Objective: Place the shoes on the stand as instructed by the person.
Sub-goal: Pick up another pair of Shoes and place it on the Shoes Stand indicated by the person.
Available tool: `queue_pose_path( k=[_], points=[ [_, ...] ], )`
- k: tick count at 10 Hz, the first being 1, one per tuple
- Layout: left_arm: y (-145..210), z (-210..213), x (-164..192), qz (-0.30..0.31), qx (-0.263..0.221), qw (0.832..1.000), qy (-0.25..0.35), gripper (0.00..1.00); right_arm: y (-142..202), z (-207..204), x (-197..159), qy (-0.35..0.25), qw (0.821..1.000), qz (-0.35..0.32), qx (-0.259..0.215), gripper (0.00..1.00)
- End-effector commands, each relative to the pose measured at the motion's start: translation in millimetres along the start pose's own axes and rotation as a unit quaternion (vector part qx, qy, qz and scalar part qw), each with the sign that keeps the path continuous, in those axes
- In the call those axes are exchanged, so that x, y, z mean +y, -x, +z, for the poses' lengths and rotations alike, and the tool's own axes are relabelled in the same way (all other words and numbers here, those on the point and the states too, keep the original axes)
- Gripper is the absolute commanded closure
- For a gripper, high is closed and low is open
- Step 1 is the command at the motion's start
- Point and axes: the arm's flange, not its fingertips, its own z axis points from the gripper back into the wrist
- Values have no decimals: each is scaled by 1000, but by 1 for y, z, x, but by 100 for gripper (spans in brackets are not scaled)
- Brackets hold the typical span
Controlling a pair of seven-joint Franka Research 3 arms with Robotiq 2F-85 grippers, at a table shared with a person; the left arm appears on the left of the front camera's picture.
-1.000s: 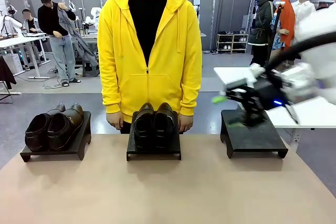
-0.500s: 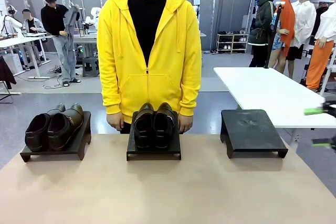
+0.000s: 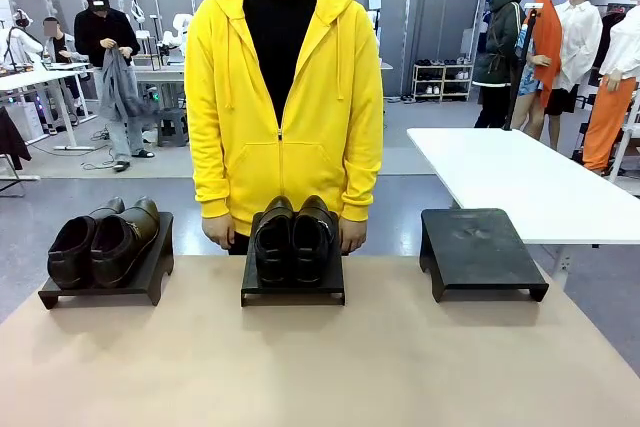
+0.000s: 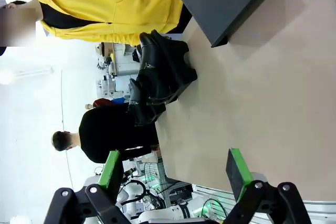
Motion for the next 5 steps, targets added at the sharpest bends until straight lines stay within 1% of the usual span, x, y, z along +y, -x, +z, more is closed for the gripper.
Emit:
queue_pose_path(
  k=[1, 5],
  points=[
    [2, -1, -3, -11, -1, 1000, 3, 0, 1, -5, 3, 0, 1000, 2, 6, 0],
    [2, -1, -3, -11, -1, 1000, 3, 0, 1, -5, 3, 0, 1000, 2, 6, 0]
  ],
)
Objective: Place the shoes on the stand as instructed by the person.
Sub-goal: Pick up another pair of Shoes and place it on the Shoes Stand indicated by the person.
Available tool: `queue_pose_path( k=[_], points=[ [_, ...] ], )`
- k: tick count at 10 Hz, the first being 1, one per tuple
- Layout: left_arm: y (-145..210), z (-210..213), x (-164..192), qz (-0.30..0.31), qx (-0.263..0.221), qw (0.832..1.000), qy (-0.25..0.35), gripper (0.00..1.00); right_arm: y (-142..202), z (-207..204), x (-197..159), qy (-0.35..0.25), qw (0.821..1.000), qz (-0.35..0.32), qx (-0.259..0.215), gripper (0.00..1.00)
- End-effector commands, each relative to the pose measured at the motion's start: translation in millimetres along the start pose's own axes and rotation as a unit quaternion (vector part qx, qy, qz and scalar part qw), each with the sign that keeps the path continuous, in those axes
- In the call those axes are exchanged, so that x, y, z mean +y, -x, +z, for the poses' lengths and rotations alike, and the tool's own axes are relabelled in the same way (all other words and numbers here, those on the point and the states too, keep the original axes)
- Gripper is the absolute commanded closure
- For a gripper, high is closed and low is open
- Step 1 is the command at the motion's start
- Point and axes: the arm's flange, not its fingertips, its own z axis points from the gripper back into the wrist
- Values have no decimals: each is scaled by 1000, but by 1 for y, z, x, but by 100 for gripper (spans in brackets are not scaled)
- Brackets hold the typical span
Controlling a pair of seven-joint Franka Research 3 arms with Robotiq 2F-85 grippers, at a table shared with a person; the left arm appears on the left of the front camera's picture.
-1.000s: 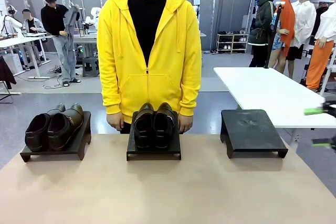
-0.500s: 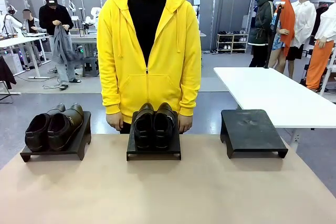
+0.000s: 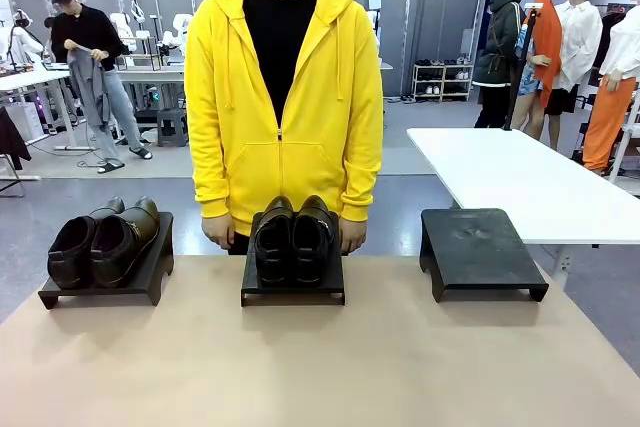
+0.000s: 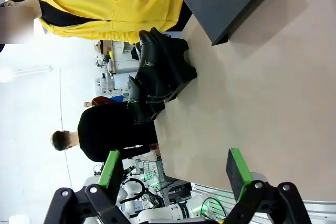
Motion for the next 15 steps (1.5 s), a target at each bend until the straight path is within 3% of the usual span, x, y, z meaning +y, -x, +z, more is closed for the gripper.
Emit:
queue_pose_path(
  k=[1, 15],
  points=[
    [2, -1, -3, -11, -1, 1000, 3, 0, 0, 0, 1, -3, 1000, 0, 1, 0],
    [2, -1, -3, -11, -1, 1000, 3, 0, 0, 0, 1, -3, 1000, 0, 1, 0]
  ],
)
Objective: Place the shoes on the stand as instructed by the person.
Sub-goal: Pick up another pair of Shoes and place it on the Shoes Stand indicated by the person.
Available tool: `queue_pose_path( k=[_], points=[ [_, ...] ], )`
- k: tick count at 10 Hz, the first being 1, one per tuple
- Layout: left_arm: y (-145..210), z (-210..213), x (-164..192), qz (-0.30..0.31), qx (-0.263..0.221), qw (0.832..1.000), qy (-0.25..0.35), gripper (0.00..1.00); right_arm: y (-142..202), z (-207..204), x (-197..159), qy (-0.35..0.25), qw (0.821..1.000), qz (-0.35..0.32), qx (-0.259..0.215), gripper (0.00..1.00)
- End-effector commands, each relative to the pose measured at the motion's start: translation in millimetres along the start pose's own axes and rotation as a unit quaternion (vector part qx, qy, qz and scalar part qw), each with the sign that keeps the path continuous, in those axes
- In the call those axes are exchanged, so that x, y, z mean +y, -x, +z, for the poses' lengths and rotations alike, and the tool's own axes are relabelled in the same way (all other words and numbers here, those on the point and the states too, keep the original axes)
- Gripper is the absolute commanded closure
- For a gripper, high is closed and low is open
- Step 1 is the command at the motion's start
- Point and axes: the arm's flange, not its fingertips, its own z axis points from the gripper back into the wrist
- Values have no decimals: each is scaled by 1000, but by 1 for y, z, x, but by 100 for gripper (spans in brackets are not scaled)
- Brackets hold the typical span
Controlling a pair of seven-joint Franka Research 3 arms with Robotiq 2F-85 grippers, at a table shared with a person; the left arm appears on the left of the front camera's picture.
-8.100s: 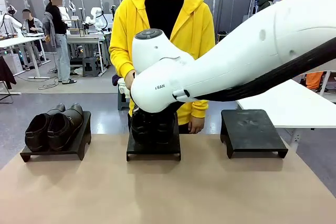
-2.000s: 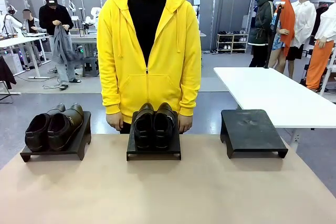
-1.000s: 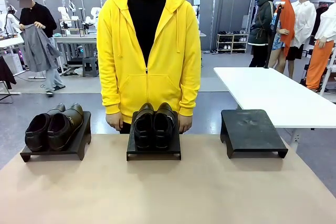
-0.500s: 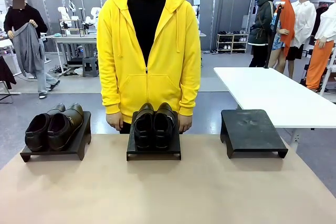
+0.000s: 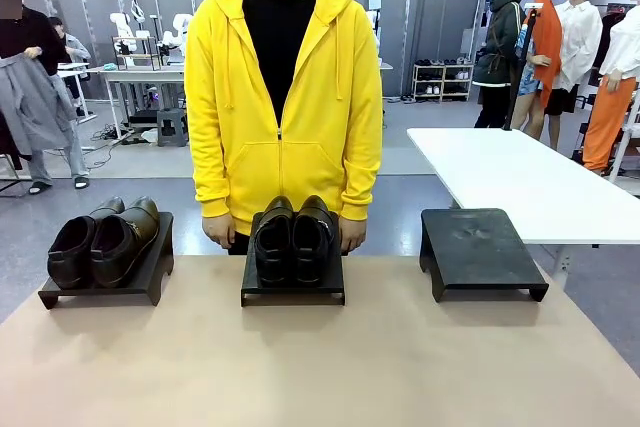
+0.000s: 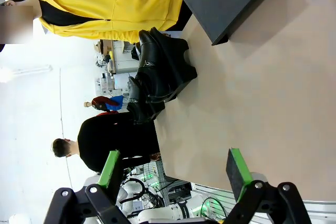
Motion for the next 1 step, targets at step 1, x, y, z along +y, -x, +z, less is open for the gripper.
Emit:
queue_pose_path(
  k=[1],
  points=[
    [2, -1, -3, -11, -1, 1000, 3, 0, 0, 0, 1, -3, 1000, 0, 1, 0]
  ],
)
